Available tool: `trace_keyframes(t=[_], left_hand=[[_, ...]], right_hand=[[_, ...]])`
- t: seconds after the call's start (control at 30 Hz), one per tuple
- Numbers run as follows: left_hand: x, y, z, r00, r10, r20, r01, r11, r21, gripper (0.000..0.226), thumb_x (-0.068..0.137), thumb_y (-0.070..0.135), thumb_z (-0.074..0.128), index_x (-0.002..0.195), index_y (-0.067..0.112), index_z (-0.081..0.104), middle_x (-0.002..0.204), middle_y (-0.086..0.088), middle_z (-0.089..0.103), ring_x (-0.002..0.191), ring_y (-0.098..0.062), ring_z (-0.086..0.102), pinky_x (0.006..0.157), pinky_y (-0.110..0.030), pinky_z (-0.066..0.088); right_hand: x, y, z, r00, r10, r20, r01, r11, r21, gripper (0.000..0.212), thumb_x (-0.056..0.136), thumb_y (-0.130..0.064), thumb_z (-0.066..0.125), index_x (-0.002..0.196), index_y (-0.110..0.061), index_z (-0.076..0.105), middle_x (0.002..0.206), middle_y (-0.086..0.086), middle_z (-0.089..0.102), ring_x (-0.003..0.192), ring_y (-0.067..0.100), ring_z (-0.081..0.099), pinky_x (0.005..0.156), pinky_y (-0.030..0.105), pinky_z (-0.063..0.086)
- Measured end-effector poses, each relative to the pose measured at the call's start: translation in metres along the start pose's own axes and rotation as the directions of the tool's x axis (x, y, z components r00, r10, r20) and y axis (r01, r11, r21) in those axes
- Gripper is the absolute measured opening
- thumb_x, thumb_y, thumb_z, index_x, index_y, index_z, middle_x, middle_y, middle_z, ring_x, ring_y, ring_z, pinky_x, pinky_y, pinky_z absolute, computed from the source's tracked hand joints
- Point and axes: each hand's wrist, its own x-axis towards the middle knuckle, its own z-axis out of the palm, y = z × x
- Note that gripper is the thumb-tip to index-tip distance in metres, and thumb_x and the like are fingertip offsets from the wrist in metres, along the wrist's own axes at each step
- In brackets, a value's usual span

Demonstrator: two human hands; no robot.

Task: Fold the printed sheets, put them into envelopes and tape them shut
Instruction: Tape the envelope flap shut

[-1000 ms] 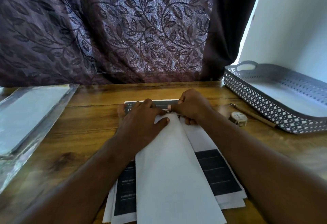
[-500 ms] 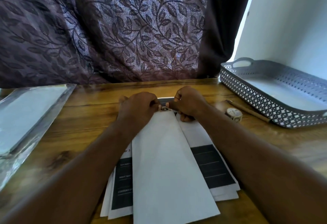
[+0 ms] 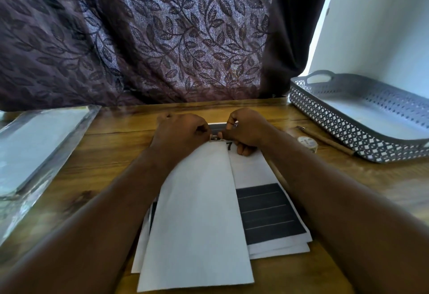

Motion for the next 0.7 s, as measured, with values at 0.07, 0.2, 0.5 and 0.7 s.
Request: trace_keyframes(t=[0.07, 0.2, 0.5, 0.7], left_hand=[[0.0, 0.0, 0.0, 1.0, 0.002, -0.003, -0.002, 1.0, 0.01, 0.017, 0.089, 0.044, 0.059, 0.093, 0.035, 0.072, 0.097, 0.012, 0.071, 0.096, -0.013, 0.064, 0.096, -0.04, 0.038], [-0.001, 0.001, 0.0, 1.0, 0.006, 0.009, -0.006, 1.0, 0.024, 0.018, 0.09, 0.045, 0.059, 0.096, 0.033, 0.072, 0.102, 0.011, 0.07, 0.099, -0.015, 0.063, 0.099, -0.041, 0.035], [0.01, -0.01, -0.001, 0.983, 0.139, 0.12, -0.131, 0.989, -0.072, 0.03, 0.085, 0.047, 0.052, 0.095, 0.028, 0.073, 0.093, 0.006, 0.072, 0.088, -0.017, 0.064, 0.074, -0.033, 0.046], [0.012, -0.008, -0.001, 0.972, 0.213, 0.1, -0.212, 0.977, -0.022, 0.013, 0.087, 0.034, 0.066, 0.093, 0.024, 0.072, 0.091, 0.001, 0.071, 0.088, -0.022, 0.064, 0.073, -0.034, 0.048]], right_hand=[[0.0, 0.002, -0.001, 1.0, -0.012, 0.013, 0.012, 1.0, 0.007, 0.028, 0.089, -0.029, 0.076, 0.093, -0.009, 0.057, 0.052, 0.008, 0.063, 0.039, 0.018, 0.06, 0.037, 0.024, 0.048], [0.002, 0.005, -0.005, 0.997, -0.046, 0.055, 0.045, 0.999, 0.01, 0.024, 0.09, -0.023, 0.075, 0.098, -0.011, 0.057, 0.055, 0.01, 0.064, 0.038, 0.017, 0.06, 0.036, 0.023, 0.047], [0.003, 0.007, -0.003, 0.999, -0.024, 0.048, 0.02, 0.998, 0.066, 0.028, 0.087, -0.028, 0.077, 0.096, -0.01, 0.058, 0.056, 0.009, 0.062, 0.035, 0.013, 0.057, 0.036, 0.022, 0.045], [0.003, 0.006, -0.002, 0.999, -0.011, 0.042, 0.009, 0.999, 0.054, 0.03, 0.086, -0.03, 0.079, 0.096, -0.01, 0.059, 0.056, 0.009, 0.063, 0.037, 0.015, 0.058, 0.037, 0.022, 0.046]])
